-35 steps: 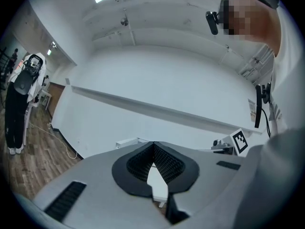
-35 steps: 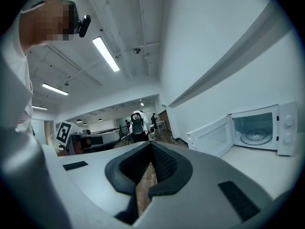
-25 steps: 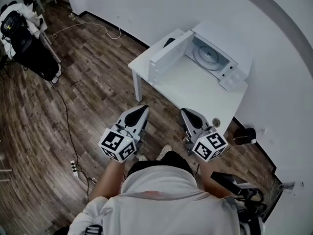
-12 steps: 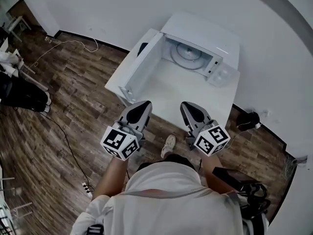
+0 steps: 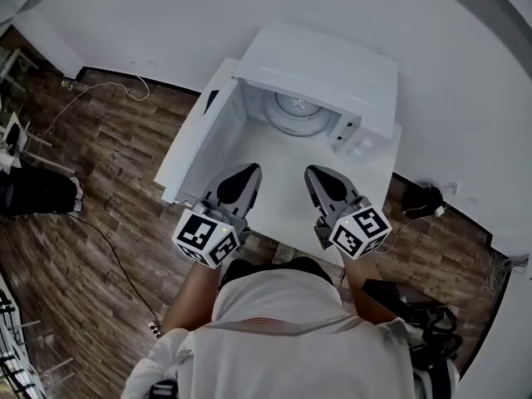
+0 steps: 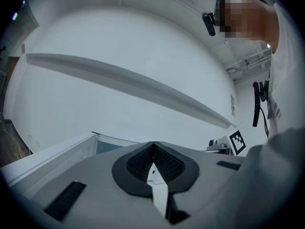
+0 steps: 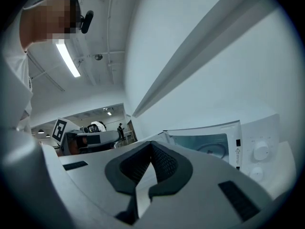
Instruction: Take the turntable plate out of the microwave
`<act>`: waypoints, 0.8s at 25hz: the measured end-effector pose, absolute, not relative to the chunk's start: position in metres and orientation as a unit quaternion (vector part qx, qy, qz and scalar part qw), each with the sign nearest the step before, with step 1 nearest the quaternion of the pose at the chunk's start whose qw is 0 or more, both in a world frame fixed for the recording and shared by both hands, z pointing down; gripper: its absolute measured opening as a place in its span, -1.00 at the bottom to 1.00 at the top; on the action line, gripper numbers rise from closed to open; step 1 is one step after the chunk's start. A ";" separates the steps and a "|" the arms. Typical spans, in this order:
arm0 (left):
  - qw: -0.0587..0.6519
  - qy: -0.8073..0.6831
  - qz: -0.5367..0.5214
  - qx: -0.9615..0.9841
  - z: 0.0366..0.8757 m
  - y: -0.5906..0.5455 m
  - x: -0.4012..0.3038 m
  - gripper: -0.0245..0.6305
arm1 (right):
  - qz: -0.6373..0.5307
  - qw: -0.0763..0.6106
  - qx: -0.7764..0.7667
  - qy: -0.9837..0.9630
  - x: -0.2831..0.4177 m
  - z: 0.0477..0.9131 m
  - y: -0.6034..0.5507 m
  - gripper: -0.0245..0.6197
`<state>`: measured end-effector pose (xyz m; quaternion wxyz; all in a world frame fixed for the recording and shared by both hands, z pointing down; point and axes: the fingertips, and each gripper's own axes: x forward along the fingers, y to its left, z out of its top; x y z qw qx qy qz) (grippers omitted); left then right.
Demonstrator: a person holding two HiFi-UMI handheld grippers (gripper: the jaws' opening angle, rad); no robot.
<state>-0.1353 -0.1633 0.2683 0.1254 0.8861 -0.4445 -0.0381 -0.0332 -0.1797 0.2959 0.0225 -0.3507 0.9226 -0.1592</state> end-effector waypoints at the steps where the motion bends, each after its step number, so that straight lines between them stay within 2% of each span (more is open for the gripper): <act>1: 0.128 -0.440 -0.037 0.888 0.269 -0.173 -0.129 -0.89 | -0.161 0.025 -0.353 0.921 -0.030 0.297 -0.189 -0.91; 10: 0.167 -0.391 -0.032 0.904 0.306 -0.240 -0.091 -0.89 | -0.191 0.032 -0.386 0.902 -0.022 0.325 -0.239 -0.91; 20: 0.273 -0.377 -0.041 0.884 0.405 -0.310 -0.066 -0.89 | -0.273 0.046 -0.415 0.867 -0.011 0.404 -0.309 -0.91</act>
